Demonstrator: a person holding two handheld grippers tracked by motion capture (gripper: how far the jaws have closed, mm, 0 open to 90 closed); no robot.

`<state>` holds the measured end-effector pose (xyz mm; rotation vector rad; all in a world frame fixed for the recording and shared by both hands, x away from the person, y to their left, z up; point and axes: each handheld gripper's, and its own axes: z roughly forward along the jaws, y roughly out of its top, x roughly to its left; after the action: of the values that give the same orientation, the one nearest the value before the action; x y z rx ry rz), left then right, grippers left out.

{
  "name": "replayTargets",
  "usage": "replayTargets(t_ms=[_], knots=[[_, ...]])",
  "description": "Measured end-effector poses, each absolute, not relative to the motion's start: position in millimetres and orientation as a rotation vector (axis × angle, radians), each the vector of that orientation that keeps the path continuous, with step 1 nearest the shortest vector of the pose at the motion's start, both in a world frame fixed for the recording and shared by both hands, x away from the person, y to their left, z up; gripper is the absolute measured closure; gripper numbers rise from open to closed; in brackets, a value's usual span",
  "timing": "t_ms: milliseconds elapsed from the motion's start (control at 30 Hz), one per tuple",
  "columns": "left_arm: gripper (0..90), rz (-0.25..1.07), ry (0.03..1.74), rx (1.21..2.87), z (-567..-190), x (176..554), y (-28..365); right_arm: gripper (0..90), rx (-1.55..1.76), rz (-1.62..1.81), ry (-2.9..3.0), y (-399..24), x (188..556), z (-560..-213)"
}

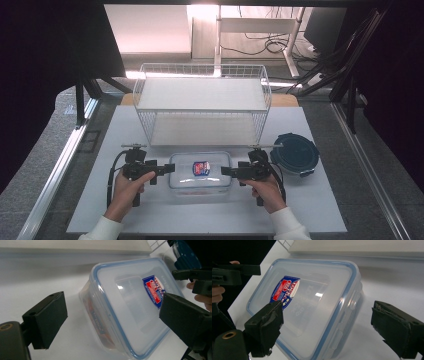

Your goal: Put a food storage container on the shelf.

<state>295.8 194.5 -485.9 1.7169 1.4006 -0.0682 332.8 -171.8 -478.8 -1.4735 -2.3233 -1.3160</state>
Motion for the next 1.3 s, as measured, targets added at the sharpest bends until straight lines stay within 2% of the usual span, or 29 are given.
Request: replayTargets(t_ms=[767,1067,1100,1167,1300], knots=[[10.4,-0.325,1.404,1.690,-518,303,180,9.0,-1.467,-1.221,-2.194,-159,342,-503],[22.6,-0.391,1.415,1.661,-521,298,180,17.1,-1.475,-1.211,-2.154,-161,341,-506],[22.6,-0.388,1.419,1.652,-520,298,181,18.7,-1.478,-1.209,-2.146,-163,341,-506],[28.7,-0.362,1.428,1.641,-517,296,183,24.6,-1.480,-1.217,-2.137,-166,341,-504],[30.7,-0.363,1.438,1.638,-515,295,183,29.7,-1.495,-1.208,-2.089,-171,341,-503]])
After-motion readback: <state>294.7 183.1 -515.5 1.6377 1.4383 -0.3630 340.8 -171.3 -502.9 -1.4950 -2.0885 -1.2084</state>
